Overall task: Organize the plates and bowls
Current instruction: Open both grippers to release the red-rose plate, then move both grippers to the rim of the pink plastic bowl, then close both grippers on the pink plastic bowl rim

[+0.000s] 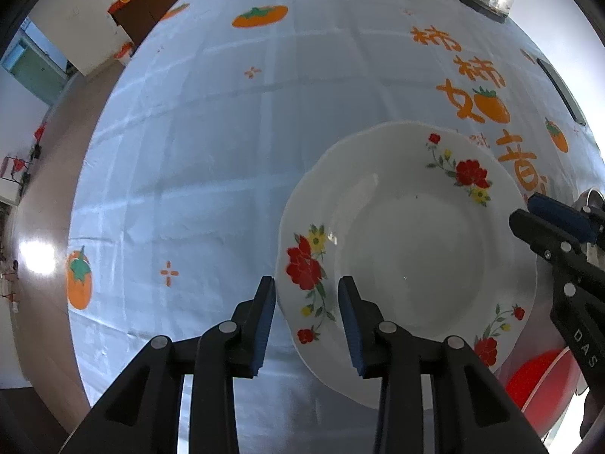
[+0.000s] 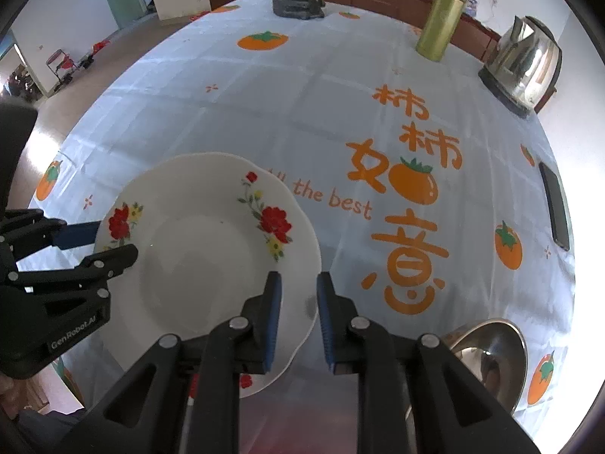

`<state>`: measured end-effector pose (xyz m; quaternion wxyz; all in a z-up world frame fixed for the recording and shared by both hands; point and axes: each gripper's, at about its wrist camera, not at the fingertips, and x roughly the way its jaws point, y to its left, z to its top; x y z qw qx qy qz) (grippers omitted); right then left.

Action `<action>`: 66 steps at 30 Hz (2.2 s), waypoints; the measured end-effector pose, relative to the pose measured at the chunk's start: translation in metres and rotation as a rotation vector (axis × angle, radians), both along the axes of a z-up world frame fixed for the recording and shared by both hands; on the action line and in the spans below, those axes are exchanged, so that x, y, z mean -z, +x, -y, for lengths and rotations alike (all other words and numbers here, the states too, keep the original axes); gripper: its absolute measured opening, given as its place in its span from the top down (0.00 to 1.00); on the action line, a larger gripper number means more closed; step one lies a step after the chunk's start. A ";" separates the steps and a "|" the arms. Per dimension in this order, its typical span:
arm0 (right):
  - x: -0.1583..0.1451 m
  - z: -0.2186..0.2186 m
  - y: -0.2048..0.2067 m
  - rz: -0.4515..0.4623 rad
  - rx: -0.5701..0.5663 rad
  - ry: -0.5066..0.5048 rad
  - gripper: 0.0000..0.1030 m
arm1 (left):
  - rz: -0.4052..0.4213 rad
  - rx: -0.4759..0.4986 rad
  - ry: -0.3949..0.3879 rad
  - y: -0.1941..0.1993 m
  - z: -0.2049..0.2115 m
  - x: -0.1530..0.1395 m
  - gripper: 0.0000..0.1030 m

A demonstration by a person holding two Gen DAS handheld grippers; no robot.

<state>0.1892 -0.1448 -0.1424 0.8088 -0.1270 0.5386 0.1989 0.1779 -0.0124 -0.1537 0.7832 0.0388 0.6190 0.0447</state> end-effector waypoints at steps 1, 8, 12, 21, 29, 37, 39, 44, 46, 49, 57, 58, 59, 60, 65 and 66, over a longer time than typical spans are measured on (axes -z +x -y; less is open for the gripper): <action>-0.002 0.000 0.000 0.006 0.002 0.003 0.78 | 0.008 -0.002 0.007 0.000 0.000 -0.002 0.55; -0.020 0.006 -0.007 0.057 0.020 0.025 0.55 | 0.031 -0.049 0.025 -0.004 -0.012 -0.009 0.49; -0.033 0.015 -0.016 0.071 0.033 0.036 0.49 | 0.030 -0.091 0.016 -0.011 -0.024 -0.013 0.49; -0.054 0.053 -0.057 0.076 0.078 0.076 0.49 | 0.043 -0.028 -0.060 -0.040 -0.004 -0.038 0.49; -0.049 0.110 -0.108 0.033 0.178 0.060 0.51 | 0.022 0.137 -0.142 -0.069 0.046 -0.047 0.49; -0.029 0.141 -0.147 -0.047 0.215 0.057 0.71 | 0.011 0.314 -0.187 -0.094 0.100 -0.049 0.49; -0.026 0.143 -0.151 -0.053 0.212 0.064 0.77 | 0.004 0.343 -0.200 -0.099 0.109 -0.048 0.49; -0.019 0.144 -0.156 -0.069 0.202 0.074 0.79 | -0.046 0.351 -0.243 -0.103 0.117 -0.037 0.49; -0.017 0.145 -0.154 -0.071 0.200 0.075 0.80 | -0.059 0.347 -0.246 -0.104 0.119 -0.034 0.49; -0.014 0.144 -0.152 -0.084 0.189 0.076 0.80 | -0.068 0.360 -0.254 -0.107 0.123 -0.032 0.49; -0.007 0.140 -0.150 -0.091 0.162 0.063 0.82 | -0.114 0.386 -0.242 -0.111 0.134 -0.019 0.49; -0.005 0.140 -0.150 -0.092 0.160 0.060 0.83 | -0.122 0.385 -0.243 -0.112 0.135 -0.017 0.49; -0.004 0.139 -0.149 -0.093 0.159 0.055 0.83 | -0.130 0.384 -0.244 -0.113 0.134 -0.015 0.49; -0.003 0.139 -0.149 -0.093 0.158 0.049 0.84 | -0.136 0.382 -0.244 -0.114 0.134 -0.013 0.49; -0.002 0.139 -0.148 -0.089 0.147 0.044 0.87 | -0.146 0.365 -0.244 -0.114 0.132 -0.009 0.66; -0.002 0.138 -0.148 -0.089 0.143 0.041 0.88 | -0.147 0.363 -0.245 -0.114 0.132 -0.009 0.72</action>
